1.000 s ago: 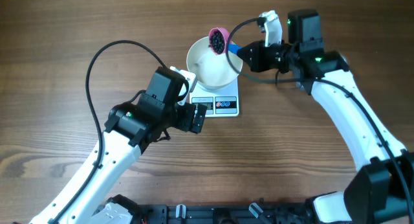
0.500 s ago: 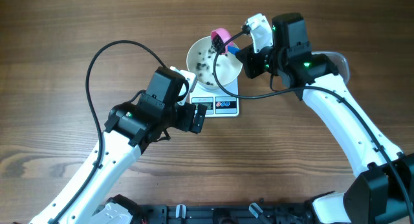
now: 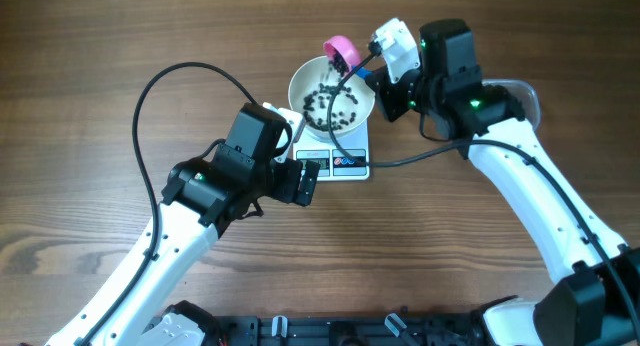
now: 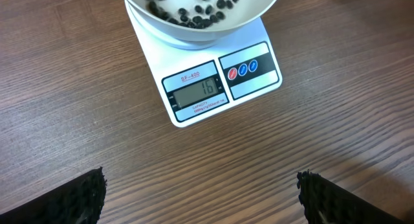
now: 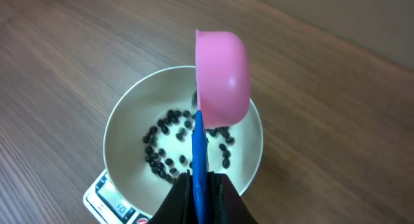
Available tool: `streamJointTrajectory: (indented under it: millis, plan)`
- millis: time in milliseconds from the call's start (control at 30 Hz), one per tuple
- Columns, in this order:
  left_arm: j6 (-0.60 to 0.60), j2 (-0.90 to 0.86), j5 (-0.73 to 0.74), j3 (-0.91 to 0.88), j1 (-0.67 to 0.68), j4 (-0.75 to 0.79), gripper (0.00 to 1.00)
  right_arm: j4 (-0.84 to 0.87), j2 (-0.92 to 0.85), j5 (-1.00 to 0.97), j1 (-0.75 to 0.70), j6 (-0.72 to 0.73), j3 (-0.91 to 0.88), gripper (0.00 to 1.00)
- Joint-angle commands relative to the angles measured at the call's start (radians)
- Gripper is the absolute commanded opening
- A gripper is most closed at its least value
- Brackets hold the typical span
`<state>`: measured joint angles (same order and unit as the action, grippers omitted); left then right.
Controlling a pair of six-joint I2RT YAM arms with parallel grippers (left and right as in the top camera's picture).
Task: Scoop item into bowl and weigh 150g on scale
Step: 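Tip the pink scoop to pour beans into the white bowl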
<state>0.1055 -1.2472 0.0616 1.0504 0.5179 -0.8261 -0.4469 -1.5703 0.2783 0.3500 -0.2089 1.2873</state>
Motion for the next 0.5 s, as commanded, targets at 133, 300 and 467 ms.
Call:
streamJointTrajectory:
  millis: [133,300,467]
  plan:
    - [-0.023,0.007,0.008,0.019,-0.004,0.0,1.0,0.002,0.028,-0.177,0.07,-0.106,0.028,0.04]
    - [-0.023,0.007,0.008,0.019,-0.004,0.0,1.0,0.01,0.028,-0.241,0.092,-0.135,0.028,0.04]
    - [-0.023,0.007,0.008,0.019,-0.004,0.0,1.0,0.022,0.03,-0.262,0.092,-0.164,0.028,0.04]
